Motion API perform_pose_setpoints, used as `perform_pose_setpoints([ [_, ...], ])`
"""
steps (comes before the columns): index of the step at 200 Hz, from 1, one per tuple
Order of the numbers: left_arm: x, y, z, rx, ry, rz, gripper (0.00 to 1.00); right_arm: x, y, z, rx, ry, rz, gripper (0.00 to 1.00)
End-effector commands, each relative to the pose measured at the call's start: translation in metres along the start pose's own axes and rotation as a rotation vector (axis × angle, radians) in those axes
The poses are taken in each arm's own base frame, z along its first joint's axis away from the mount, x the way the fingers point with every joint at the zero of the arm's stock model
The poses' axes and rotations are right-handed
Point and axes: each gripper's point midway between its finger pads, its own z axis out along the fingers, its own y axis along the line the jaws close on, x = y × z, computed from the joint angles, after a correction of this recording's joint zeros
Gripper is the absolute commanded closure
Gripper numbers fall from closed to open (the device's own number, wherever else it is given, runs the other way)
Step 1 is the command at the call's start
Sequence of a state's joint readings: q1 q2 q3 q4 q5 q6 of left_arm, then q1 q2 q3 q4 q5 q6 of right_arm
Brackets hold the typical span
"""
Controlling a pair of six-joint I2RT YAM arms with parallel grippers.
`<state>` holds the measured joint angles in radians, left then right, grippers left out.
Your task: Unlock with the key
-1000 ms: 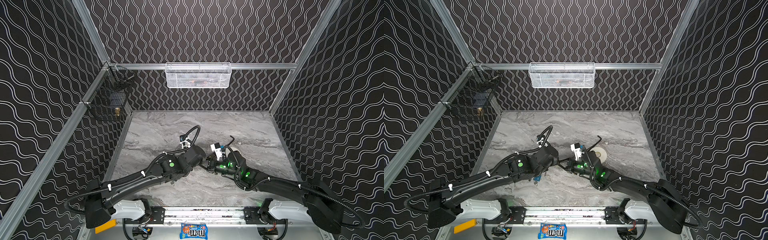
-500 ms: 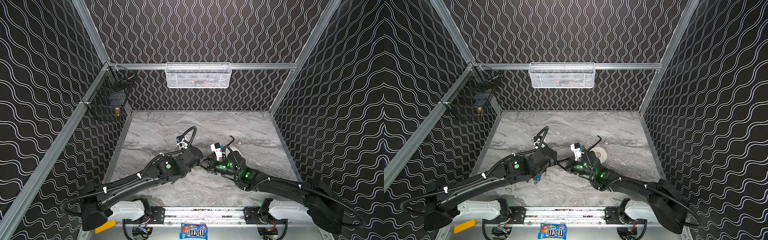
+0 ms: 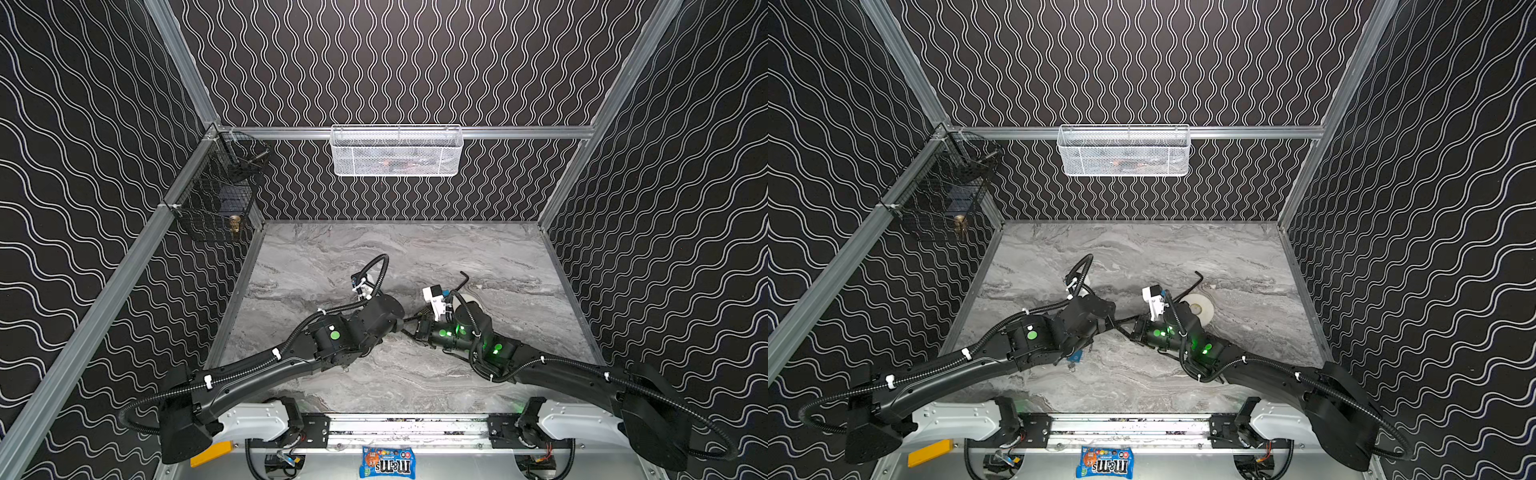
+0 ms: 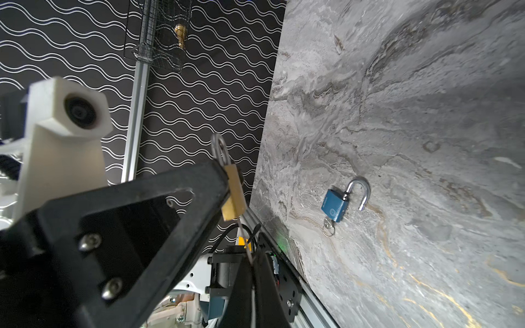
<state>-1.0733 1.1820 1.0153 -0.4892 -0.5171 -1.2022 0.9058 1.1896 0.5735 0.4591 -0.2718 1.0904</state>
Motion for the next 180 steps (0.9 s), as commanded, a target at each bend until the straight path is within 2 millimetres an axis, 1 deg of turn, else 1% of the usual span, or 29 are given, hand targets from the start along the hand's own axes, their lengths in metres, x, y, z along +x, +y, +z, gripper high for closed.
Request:
perform_pose_setpoints([
  [1, 0.018, 0.014, -0.001, -0.031, 0.078, -0.011, 1.0, -0.025, 0.028, -0.004, -0.058, -0.113, -0.078, 1.0],
  [20, 0.019, 0.02, -0.001, -0.04, 0.072, -0.037, 1.0, -0.026, 0.03, -0.004, -0.049, -0.111, -0.086, 1.0],
  [54, 0.016, 0.02, -0.002, -0.025, 0.054, -0.091, 1.0, -0.024, 0.033, -0.004, -0.036, -0.111, -0.094, 1.0],
  [91, 0.015, 0.011, -0.001, 0.026, 0.049, -0.174, 1.0, -0.019, 0.035, -0.004, -0.046, -0.126, -0.089, 1.0],
  [112, 0.012, 0.004, -0.002, 0.053, 0.042, -0.196, 1.0, -0.015, 0.03, -0.003, -0.038, -0.111, -0.082, 1.0],
  [138, 0.009, 0.0, -0.005, 0.08, 0.034, -0.219, 1.0, -0.007, 0.026, 0.0, -0.025, -0.075, -0.092, 1.0],
  [180, 0.012, -0.006, -0.007, 0.116, 0.06, -0.233, 1.0, -0.01, 0.023, -0.002, 0.019, -0.092, -0.141, 1.0],
])
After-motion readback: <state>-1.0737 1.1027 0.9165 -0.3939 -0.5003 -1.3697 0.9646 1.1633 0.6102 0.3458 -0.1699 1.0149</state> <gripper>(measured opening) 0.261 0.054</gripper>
